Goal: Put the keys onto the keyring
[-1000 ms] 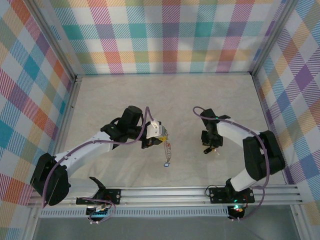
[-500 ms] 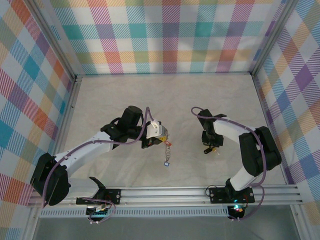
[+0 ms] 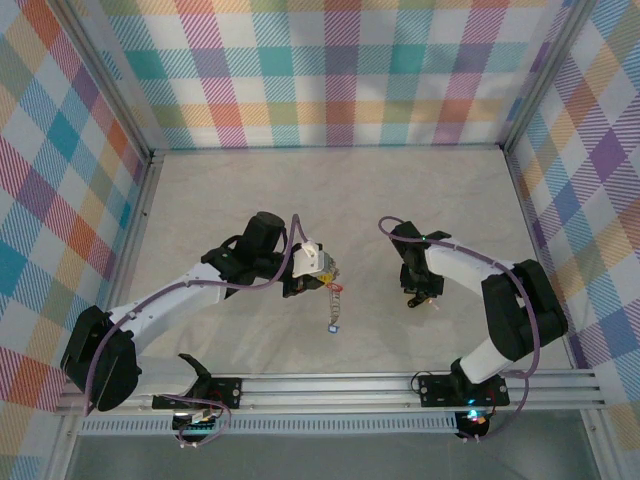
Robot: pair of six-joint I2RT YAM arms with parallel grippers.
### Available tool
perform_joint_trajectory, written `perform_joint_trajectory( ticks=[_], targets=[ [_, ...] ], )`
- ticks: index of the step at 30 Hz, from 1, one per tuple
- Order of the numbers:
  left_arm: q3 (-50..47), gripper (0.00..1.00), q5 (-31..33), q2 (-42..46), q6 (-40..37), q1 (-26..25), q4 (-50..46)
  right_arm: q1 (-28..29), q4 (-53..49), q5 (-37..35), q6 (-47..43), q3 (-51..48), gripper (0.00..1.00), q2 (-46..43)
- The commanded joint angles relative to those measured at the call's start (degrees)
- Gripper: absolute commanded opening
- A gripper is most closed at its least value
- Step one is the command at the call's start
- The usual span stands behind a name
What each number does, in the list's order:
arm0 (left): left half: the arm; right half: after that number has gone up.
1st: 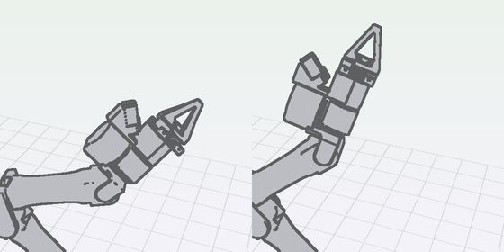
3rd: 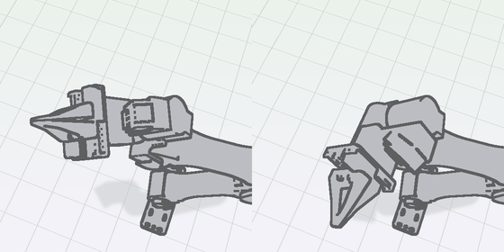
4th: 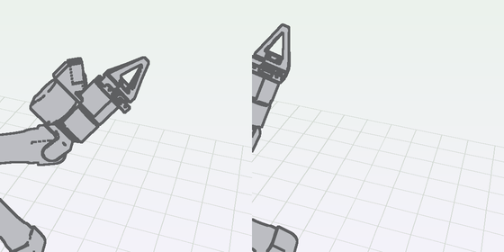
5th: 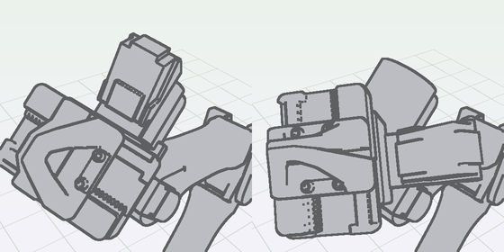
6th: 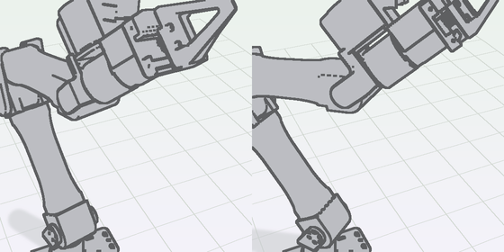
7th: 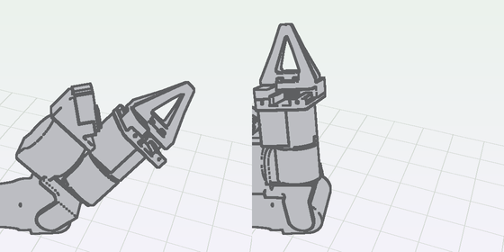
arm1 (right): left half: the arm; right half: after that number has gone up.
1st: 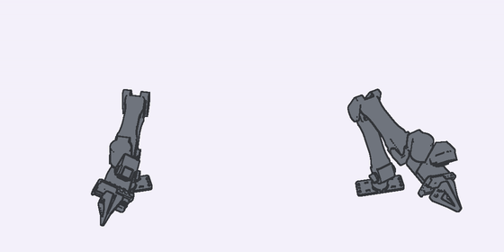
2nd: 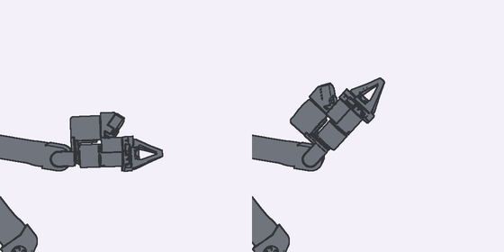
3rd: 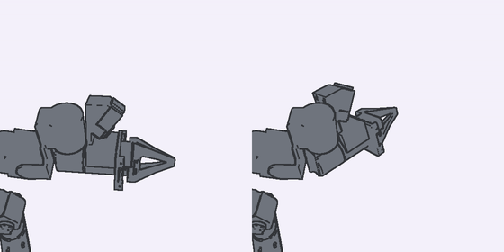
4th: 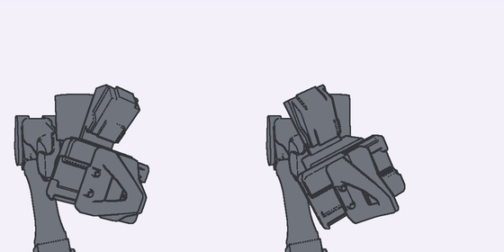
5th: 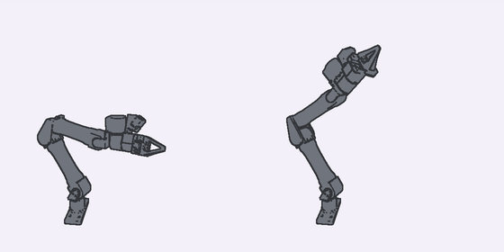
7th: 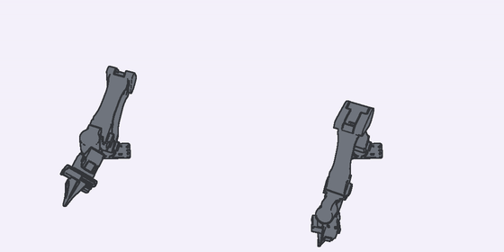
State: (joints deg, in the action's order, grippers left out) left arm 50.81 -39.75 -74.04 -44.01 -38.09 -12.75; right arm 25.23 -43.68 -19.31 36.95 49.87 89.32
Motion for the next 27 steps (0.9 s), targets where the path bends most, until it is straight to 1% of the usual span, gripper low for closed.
perform_joint_trajectory(
  ticks=[1, 4, 7, 13, 16, 18, 21, 24, 27],
  targets=[
    [0.77, 0.0, -1.5, 1.5, -1.52, -0.65, -0.8, 0.17, -0.36, 0.9, 3.46, -2.41, 0.32, 0.39],
    [0.49, 0.0, -1.65, 1.67, -1.52, -0.67, -0.75, 0.16, -0.16, -1.67, 4.65, -3.81, 0.24, -0.69],
    [0.72, 0.0, -2.23, 1.48, -1.52, -0.67, -0.91, 0.12, -1.0, -4.45, 3.84, -3.2, 0.22, -0.81],
    [0.49, 0.0, -1.91, 1.9, -1.63, -0.67, -1.04, 0.17, 1.18, -4.24, 3.96, -4.24, 0.16, -2.68],
    [0.49, 0.0, -1.91, 1.88, -1.61, -0.67, -1.15, 0.17, 1.28, -4.5, 3.06, -3.92, 0.18, -3.06],
    [0.47, 0.0, -1.91, 1.67, -1.61, -0.65, -1.22, 0.17, 1.37, -4.58, 2.7, -3.78, 0.26, -3.1],
    [0.61, 0.0, -1.83, 1.51, -1.61, -0.63, -1.3, 0.15, 2.23, -4.11, 2.35, -4.03, 0.25, -3.55],
    [0.79, 0.0, -1.9, 1.16, -1.69, -0.64, -1.65, 0.17, 2.49, -3.87, 2.0, -3.97, 0.22, -3.12],
    [0.84, 0.0, -1.98, 0.97, -1.65, -0.67, -1.72, 0.16, 2.38, -3.98, 1.83, -4.07, 0.21, -2.83]
  ],
)
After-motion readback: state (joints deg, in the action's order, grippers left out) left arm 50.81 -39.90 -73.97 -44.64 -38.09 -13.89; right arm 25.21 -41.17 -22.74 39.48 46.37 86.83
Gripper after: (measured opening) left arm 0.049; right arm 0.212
